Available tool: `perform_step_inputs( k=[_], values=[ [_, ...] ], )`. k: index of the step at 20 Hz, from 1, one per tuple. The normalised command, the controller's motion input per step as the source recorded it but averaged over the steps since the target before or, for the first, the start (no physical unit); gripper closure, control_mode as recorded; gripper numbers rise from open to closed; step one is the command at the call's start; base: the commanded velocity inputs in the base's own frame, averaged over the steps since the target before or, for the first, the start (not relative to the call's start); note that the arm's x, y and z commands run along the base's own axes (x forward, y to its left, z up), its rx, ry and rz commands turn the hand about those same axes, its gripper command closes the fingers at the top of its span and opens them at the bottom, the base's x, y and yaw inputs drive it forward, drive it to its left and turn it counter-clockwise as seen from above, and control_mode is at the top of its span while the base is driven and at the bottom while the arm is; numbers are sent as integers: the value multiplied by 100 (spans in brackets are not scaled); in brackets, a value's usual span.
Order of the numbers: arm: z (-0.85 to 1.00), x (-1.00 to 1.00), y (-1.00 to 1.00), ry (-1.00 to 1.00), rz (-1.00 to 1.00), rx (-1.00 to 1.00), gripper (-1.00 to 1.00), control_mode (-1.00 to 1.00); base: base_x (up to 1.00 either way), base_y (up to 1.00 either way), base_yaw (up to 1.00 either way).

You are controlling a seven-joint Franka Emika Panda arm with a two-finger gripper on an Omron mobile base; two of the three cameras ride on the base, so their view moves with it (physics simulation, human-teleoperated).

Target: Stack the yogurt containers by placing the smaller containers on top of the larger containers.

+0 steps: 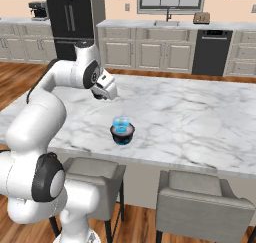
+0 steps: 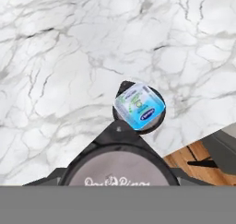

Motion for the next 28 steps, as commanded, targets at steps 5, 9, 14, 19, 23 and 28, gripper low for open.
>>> perform_step_inputs(
  k=[5, 9, 14, 19, 23, 28],
  values=[
    [0, -42, -17, 0, 10, 0, 100, -100, 0, 0, 0],
    [-1, -7, -2, 0, 5, 0, 100, -100, 0, 0, 0],
    [-11, 2, 0, 1, 2, 0, 100, -100, 0, 0, 0],
    [-20, 15, -10, 7, 0, 0, 100, -100, 0, 0, 0],
    [-23, 30, -9, 5, 0, 0, 100, -100, 0, 0, 0],
    [-26, 32, -6, 6, 0, 0, 100, -100, 0, 0, 0]
  ],
)
